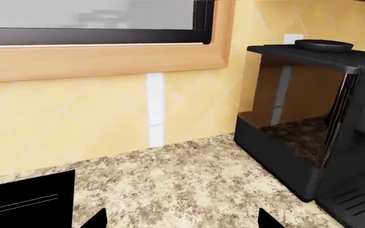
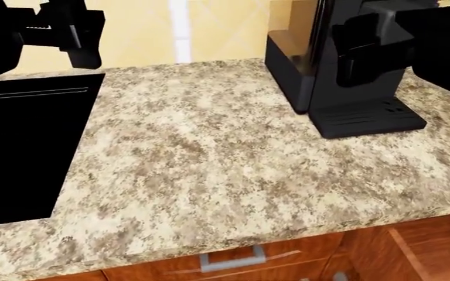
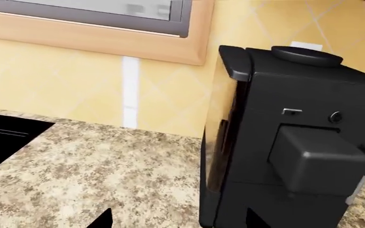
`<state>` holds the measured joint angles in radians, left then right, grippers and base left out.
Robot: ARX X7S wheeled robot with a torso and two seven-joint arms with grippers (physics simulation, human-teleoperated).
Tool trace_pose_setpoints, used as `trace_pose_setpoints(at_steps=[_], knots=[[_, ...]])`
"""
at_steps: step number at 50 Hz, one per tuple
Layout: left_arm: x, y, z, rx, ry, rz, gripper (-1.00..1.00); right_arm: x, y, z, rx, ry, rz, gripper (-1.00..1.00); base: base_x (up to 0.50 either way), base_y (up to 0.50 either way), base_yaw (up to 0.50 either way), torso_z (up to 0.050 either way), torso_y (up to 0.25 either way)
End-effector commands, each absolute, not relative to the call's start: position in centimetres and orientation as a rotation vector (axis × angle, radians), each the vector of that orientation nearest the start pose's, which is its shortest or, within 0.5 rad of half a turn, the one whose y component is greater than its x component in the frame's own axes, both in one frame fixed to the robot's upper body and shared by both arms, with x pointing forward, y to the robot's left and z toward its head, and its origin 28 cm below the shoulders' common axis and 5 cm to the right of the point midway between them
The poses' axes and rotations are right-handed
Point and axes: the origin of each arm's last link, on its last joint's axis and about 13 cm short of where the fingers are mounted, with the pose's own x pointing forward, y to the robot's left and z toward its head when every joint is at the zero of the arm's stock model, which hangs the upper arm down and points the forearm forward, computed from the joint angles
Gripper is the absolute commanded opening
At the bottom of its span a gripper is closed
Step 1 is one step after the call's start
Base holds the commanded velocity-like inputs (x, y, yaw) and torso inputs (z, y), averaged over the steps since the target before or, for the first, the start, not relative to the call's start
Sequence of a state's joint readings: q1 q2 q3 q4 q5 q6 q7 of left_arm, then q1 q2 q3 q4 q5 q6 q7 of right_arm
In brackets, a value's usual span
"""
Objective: Place the bar in the bowl and close the drawer.
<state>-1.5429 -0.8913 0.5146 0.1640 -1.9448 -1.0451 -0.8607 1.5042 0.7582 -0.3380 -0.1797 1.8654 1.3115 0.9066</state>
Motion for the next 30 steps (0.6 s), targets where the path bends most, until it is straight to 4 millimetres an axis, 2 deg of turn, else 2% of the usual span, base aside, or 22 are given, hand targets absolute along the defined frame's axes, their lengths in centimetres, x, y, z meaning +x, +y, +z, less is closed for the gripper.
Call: trace_pose_setpoints(at_steps=[1,30], knots=[[22.76,27.34,37.73,-0.022,0.073,-0.227,1.00,22.43,-15.54,37.10,-0.135,0.074,0.247,1.00,0.00,0.00,-0.50,0.000,0.000],[22.67,27.05,37.76,-0.019,0.076,-0.246,1.00,22.15,-15.74,36.82,-0.149,0.091,0.240,1.00,0.00,0.00,-0.50,0.000,0.000]])
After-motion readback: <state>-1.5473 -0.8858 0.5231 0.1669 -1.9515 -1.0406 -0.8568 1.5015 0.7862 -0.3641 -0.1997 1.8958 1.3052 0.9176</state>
